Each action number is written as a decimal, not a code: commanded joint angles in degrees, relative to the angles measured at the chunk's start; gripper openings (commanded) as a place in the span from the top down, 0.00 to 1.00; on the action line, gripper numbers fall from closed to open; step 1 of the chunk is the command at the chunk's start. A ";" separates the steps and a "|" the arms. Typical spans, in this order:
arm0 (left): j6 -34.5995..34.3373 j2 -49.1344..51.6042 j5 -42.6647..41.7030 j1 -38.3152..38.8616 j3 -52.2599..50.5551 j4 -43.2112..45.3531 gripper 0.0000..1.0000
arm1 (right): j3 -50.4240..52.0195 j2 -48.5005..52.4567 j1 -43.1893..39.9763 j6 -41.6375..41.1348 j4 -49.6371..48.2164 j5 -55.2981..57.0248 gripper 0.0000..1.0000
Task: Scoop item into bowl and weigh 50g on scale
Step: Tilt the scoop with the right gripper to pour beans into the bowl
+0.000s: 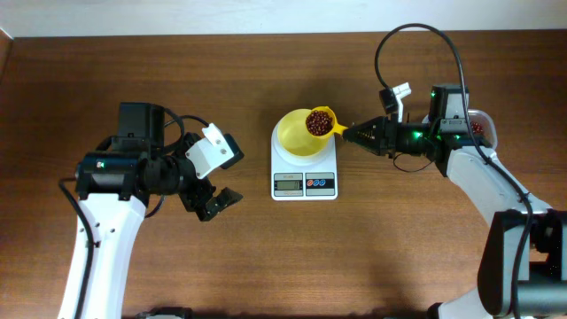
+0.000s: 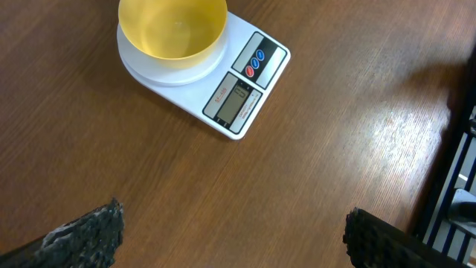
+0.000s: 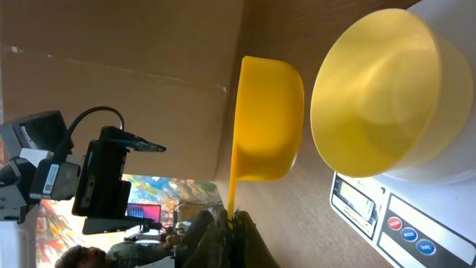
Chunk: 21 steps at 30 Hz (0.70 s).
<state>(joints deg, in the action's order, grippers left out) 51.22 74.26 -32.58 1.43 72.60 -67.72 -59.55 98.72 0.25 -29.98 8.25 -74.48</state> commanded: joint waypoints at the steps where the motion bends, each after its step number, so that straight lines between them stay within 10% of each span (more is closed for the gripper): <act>1: -0.57 0.00 -0.15 -0.09 0.42 -0.07 0.01 | 0.07 0.33 0.55 0.28 -0.61 -1.42 0.96; 21: -0.59 0.00 -0.17 -0.09 0.42 -0.07 0.01 | 0.07 0.33 0.57 0.59 -3.43 -1.31 0.96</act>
<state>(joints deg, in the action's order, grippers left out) 51.22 74.26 -32.58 1.43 72.60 -67.72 -59.55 98.72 0.25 -30.02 5.72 -74.50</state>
